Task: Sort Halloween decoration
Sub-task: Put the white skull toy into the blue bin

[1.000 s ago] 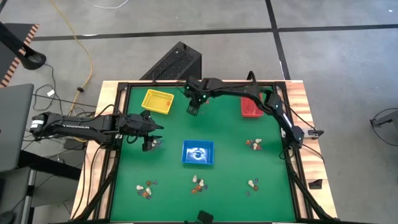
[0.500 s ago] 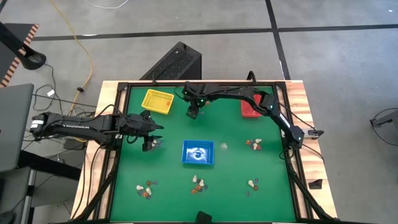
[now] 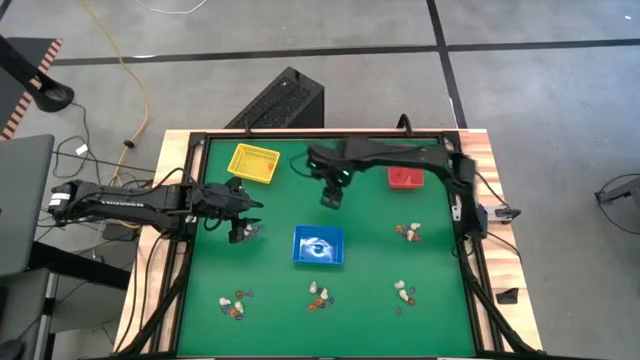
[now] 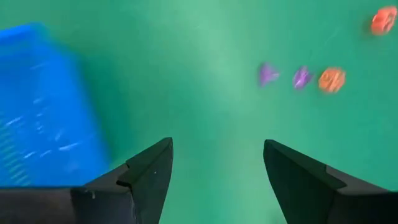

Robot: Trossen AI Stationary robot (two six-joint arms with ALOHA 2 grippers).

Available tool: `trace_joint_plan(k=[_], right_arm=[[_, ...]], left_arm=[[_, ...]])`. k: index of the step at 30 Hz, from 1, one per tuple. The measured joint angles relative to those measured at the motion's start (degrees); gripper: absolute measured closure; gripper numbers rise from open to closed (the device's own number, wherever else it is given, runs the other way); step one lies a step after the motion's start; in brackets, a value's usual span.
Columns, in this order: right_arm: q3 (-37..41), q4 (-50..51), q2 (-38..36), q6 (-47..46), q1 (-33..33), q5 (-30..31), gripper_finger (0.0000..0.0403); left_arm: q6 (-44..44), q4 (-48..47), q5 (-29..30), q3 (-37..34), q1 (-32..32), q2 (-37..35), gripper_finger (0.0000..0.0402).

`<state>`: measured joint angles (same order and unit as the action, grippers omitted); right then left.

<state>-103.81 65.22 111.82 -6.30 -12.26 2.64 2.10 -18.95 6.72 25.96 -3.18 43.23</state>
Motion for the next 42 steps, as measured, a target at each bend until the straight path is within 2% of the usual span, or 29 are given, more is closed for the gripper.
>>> trace_joint_plan(k=[2,5,11,16,22,28,33,42], right_arm=[[5.1,0.2,-5.2,-3.5,2.4,0.4,0.0121],[17.1,-0.8,-13.4,-11.8,5.9,0.8,0.0121],[43.2,-12.7,-28.2,-34.4,15.6,-2.5,0.0121],[54.8,-23.1,-34.9,-55.0,27.2,-3.5,0.0121],[56.0,-26.7,-33.5,-73.7,38.1,-4.1,0.0121],[54.6,-26.4,-28.3,-87.6,41.7,-7.8,0.0121],[53.5,-26.9,-22.6,-91.2,42.3,-11.5,0.0121],[49.3,-26.9,-16.0,-91.4,42.9,-11.9,0.0121]], left_arm=[[0.0,0.1,0.0,0.0,0.0,0.0,0.02],[0.0,0.3,0.0,0.0,0.0,0.0,0.02],[0.1,0.7,0.0,0.0,0.0,0.0,0.02],[0.2,4.2,-0.2,0.0,0.0,0.0,0.02],[-0.1,6.5,-1.7,0.0,0.0,0.0,0.02],[0.0,7.5,-1.9,0.0,0.0,0.0,0.02],[-1.3,7.6,-3.4,0.0,0.0,0.0,0.02],[-2.5,7.7,-3.5,0.0,0.0,0.0,0.02]])
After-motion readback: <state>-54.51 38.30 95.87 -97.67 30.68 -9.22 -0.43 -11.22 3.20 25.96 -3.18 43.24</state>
